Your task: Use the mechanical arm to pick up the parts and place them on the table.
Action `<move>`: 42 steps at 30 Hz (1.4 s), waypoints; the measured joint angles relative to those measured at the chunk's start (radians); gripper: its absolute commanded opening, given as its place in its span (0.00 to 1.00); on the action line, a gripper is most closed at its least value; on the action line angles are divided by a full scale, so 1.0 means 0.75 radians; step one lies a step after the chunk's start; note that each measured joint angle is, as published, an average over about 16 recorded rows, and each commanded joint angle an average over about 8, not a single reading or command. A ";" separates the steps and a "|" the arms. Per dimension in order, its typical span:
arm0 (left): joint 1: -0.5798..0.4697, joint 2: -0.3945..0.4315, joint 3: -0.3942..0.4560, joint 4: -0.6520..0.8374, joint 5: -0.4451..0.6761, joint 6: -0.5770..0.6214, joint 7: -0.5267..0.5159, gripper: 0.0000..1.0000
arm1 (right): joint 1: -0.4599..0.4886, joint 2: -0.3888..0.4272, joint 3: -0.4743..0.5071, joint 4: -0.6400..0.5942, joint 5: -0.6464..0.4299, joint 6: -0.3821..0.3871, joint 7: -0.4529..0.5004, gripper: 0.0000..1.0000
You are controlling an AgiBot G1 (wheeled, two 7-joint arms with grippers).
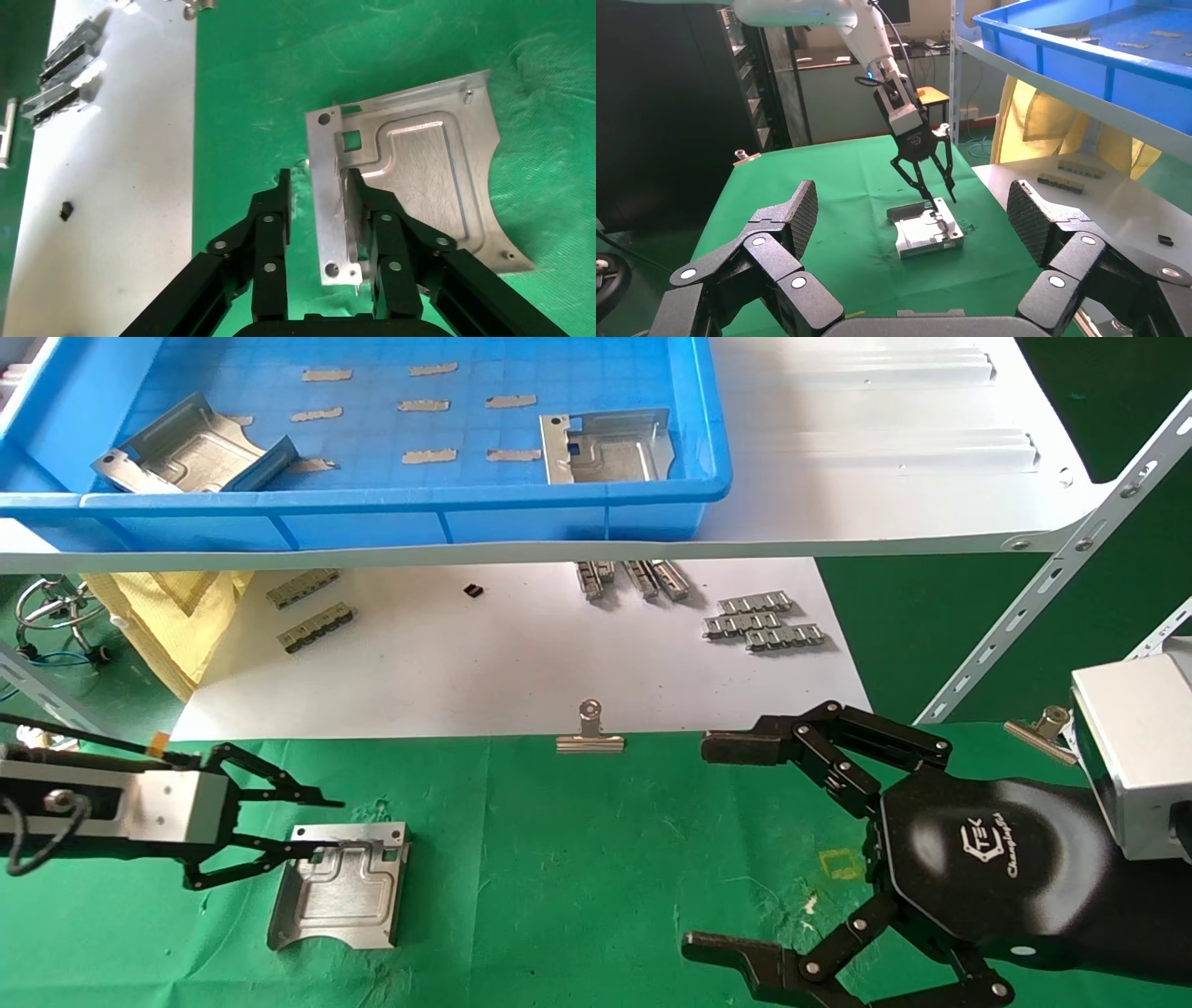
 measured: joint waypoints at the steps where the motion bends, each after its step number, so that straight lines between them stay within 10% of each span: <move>1: -0.001 -0.002 -0.003 0.006 -0.008 0.006 -0.009 1.00 | 0.000 0.000 0.000 0.000 0.000 0.000 0.000 1.00; 42: 0.327 -0.141 -0.312 -0.473 -0.360 0.025 -0.617 1.00 | 0.000 0.000 -0.001 -0.001 0.001 0.000 -0.001 1.00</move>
